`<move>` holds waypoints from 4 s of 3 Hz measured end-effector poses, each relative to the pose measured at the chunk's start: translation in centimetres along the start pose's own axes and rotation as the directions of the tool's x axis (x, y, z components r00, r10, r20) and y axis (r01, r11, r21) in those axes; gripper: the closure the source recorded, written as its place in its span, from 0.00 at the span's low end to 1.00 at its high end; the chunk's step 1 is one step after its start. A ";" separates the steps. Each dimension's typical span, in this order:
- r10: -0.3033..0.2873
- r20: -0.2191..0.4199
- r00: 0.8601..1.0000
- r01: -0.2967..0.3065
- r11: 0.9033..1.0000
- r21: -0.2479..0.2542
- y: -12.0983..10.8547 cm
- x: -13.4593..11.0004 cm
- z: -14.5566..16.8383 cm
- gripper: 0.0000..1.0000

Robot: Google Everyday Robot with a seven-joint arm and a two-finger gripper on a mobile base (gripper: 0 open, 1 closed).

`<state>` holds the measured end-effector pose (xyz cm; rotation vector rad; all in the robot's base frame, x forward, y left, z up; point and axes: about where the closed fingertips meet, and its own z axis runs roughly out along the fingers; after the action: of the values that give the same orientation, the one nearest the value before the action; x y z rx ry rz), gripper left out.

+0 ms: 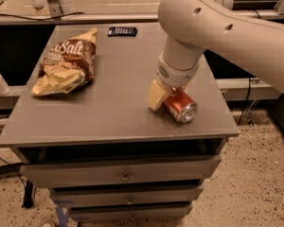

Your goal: Place coke can upright

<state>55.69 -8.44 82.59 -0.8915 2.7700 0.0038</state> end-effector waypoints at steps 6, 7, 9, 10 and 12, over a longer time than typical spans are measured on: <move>0.063 0.760 0.647 0.063 0.989 -0.136 -9.3 -5.2 -9.3 1.00; 0.085 0.860 0.503 0.106 0.982 -0.159 -10.1 -5.8 -10.7 1.00; 0.015 0.930 0.367 0.220 0.970 -0.102 -9.9 -4.8 -9.3 1.00; -0.003 0.946 0.325 0.260 0.962 -0.086 -10.0 -4.1 -8.2 1.00; 0.012 0.976 0.218 0.289 0.954 -0.077 -10.7 -3.6 -7.1 1.00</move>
Offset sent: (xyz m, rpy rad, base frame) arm 0.0563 -0.0174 0.0616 0.0229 -0.1938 0.0367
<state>63.16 -15.65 91.05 -0.7600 1.4383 0.6720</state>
